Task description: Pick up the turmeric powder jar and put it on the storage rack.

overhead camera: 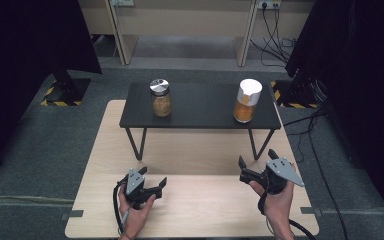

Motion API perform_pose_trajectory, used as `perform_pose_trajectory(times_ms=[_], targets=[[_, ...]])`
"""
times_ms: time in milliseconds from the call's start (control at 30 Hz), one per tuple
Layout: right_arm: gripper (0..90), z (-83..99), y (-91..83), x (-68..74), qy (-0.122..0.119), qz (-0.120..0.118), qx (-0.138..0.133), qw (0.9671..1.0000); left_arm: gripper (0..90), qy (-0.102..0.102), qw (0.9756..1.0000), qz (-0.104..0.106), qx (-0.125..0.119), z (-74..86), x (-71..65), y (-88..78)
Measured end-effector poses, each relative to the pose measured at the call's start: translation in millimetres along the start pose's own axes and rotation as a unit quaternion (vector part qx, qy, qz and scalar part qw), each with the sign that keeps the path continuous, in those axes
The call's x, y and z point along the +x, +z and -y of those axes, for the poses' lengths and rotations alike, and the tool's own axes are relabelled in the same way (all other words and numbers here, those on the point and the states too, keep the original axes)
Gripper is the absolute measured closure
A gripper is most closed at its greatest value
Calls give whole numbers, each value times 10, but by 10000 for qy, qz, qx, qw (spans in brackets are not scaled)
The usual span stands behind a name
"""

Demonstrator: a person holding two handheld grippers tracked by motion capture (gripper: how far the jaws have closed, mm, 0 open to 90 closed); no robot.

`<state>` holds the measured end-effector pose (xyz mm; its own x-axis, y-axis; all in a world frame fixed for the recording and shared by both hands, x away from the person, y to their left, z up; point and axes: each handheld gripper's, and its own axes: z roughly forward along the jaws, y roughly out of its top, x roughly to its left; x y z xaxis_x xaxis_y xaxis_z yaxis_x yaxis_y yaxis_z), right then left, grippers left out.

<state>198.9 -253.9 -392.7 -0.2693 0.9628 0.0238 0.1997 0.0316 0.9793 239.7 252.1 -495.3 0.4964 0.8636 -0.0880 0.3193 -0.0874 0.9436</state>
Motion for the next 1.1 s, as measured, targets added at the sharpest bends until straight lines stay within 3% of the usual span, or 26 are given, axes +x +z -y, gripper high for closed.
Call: perform_pose_trajectory(times_ms=[367,733,1100], targets=[[3,160,-65,-45,83,88,92,9999,109,-5,10000,-4,0,0,-1,0],[3,406,-91,45,-155,236,267,9992,109,3,10000,-4,-1,0,-3,0],[4,658,-131,68,-153,274,342,9989,109,22,10000,-14,2,-1,-9,1]])
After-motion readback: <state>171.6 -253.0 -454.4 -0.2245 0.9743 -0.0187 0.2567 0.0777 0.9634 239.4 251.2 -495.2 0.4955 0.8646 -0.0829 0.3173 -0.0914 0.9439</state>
